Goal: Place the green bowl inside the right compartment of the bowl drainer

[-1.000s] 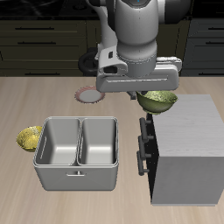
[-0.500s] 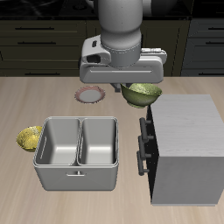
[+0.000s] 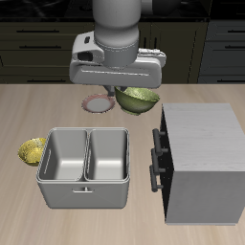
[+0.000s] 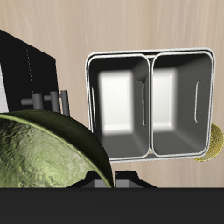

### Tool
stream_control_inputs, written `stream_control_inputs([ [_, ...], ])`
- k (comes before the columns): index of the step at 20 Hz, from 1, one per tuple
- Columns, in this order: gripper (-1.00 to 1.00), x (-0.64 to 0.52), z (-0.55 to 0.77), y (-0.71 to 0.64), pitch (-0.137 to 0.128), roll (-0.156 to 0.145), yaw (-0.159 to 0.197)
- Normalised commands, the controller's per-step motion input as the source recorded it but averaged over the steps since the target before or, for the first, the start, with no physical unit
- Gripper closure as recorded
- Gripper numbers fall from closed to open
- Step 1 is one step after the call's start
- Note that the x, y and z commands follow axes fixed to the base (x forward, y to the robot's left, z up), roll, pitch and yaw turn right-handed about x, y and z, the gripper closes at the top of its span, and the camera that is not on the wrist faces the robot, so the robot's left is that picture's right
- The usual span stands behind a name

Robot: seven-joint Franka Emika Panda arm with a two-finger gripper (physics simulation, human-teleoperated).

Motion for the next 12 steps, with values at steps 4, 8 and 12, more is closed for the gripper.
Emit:
stream_control_inputs([
  [4, 1.00, -0.04, 0.04, -0.18, -0.013, -0.014, 0.007],
  [8, 1.00, 0.00, -0.02, -0.18, -0.002, -0.015, -0.006],
  [12, 1.00, -0.01, 0.04, -0.18, -0.015, -0.015, 0.010],
])
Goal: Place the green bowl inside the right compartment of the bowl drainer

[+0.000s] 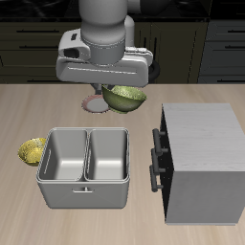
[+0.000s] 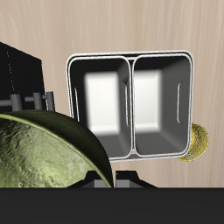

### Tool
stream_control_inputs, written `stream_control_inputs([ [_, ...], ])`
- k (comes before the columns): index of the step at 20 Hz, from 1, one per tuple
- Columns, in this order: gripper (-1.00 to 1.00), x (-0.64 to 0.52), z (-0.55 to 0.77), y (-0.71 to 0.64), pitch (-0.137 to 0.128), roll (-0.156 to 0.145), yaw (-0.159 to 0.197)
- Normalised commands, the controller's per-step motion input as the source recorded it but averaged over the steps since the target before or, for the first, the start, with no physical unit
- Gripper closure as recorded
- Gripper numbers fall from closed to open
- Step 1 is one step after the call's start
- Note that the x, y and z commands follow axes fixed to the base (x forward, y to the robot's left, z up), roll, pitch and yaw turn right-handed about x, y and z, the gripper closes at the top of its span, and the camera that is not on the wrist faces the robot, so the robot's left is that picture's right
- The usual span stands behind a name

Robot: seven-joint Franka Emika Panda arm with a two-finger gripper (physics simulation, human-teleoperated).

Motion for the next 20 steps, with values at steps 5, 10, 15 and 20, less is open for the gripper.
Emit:
stream_control_inputs([
  [5, 1.00, -0.04, 0.05, -0.16, -0.012, -0.004, -0.005],
  [10, 1.00, -0.04, 0.03, -0.18, -0.012, 0.008, 0.007],
  [15, 1.00, -0.07, -0.04, -0.12, 0.001, -0.008, -0.005],
  [20, 1.00, -0.07, -0.04, -0.14, 0.000, -0.006, -0.005],
])
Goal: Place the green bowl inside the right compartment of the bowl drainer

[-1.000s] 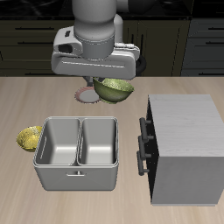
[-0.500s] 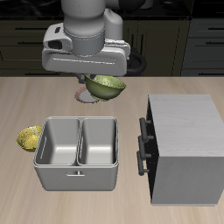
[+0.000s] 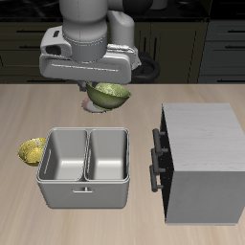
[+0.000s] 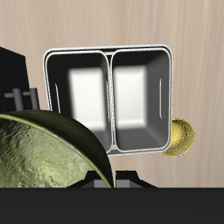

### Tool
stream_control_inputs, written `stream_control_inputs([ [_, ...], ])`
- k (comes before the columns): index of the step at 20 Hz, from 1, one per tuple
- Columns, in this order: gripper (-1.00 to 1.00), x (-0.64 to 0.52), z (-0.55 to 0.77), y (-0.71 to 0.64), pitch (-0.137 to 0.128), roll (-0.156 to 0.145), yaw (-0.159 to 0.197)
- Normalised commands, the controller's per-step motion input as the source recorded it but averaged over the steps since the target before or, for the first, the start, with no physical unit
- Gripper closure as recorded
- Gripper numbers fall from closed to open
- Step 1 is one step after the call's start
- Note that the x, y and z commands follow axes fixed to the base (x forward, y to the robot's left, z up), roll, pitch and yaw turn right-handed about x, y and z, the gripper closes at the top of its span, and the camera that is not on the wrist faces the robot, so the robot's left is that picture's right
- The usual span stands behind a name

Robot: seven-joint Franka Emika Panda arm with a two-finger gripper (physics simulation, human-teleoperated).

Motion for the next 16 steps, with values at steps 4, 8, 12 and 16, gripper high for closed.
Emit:
stream_control_inputs([
  [4, 1.00, -0.12, -0.02, -0.23, -0.007, -0.027, -0.013],
  [8, 1.00, -0.10, 0.00, -0.22, -0.001, -0.029, -0.010],
  [12, 1.00, -0.28, 0.03, -0.47, -0.010, -0.076, -0.019],
  [16, 1.00, -0.16, -0.03, -0.29, 0.005, -0.051, -0.008],
])
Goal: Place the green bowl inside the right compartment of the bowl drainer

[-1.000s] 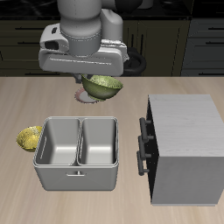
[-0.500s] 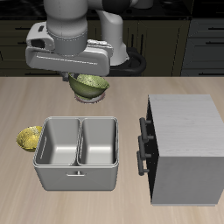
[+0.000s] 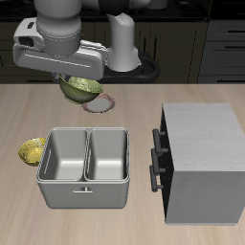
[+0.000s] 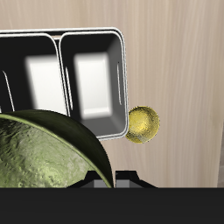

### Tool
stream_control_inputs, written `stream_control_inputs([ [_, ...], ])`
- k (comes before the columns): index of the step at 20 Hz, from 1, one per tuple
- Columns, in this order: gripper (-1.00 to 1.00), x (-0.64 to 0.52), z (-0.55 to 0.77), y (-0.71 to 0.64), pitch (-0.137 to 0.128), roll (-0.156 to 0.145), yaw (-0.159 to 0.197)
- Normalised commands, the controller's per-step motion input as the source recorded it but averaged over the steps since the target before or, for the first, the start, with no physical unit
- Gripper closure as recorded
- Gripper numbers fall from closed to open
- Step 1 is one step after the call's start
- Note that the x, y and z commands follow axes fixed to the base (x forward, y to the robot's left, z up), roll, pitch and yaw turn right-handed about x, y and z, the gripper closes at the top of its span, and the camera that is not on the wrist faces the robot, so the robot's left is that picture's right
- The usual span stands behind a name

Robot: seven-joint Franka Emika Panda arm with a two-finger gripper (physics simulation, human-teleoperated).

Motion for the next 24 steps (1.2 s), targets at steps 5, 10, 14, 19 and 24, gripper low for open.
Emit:
stream_control_inputs([
  [5, 1.00, -0.08, -0.03, -0.08, -0.003, -0.019, 0.001],
  [10, 1.00, 0.02, -0.06, -0.02, -0.002, -0.004, 0.011],
  [14, 1.00, 0.04, -0.16, -0.05, 0.000, -0.007, 0.024],
  [19, 1.00, 0.07, -0.11, 0.07, -0.060, 0.028, 0.032],
  [24, 1.00, 0.03, 0.02, 0.02, -0.068, 0.005, -0.009],
])
